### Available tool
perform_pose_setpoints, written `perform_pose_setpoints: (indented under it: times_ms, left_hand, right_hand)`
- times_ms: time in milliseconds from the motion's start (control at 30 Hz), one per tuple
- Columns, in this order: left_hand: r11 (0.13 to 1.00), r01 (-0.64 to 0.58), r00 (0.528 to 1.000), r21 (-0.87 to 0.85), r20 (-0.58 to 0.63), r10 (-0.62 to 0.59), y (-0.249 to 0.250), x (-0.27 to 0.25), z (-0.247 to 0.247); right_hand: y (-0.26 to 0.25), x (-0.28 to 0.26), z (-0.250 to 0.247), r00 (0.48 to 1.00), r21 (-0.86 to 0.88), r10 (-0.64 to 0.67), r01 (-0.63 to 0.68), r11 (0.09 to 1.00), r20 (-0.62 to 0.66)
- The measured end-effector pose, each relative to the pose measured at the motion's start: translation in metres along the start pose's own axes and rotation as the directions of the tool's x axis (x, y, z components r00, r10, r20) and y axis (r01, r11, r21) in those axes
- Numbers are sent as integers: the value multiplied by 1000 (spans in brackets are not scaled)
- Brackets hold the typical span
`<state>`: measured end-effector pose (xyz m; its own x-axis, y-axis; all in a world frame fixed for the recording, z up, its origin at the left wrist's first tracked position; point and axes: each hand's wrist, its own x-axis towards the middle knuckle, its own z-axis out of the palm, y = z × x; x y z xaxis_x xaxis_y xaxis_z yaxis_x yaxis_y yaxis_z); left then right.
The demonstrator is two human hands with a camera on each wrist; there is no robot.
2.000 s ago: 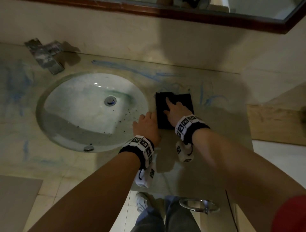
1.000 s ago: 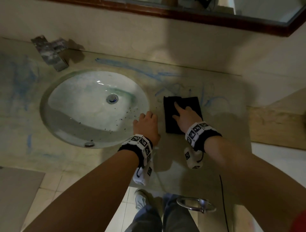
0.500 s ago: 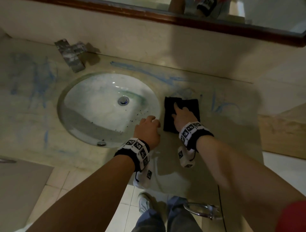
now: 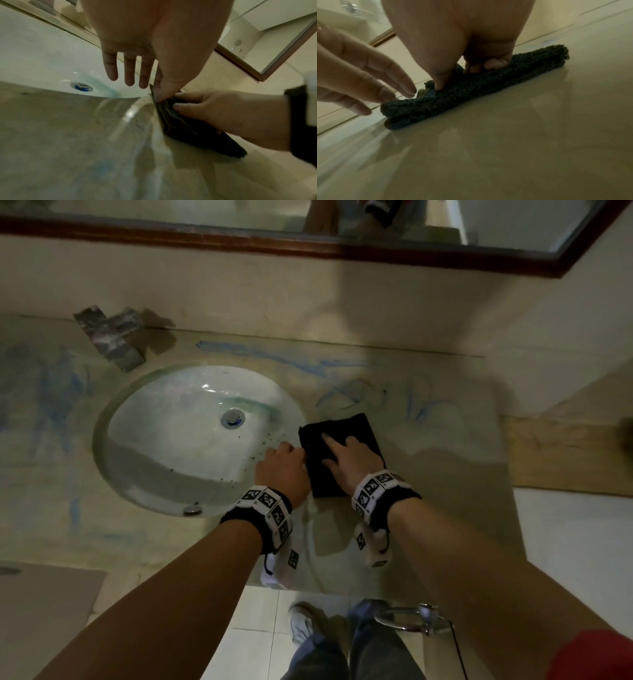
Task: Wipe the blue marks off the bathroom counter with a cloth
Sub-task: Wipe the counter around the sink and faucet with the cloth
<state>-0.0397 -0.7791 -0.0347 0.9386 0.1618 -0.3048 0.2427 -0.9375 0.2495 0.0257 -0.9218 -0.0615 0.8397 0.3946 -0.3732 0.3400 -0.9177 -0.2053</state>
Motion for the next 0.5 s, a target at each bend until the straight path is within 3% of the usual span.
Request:
perform_pose_setpoints:
  times_ms: [300,500]
  left_hand:
    - [994,-58,994,93,97,49,42,14,7]
    - [987,-11,999,158,44,4,57,24,8]
  right_hand:
    - [103,-54,1,957,207,278,-257,944,-77]
    - [152,-65,-5,901,224,434,-419,880,-21]
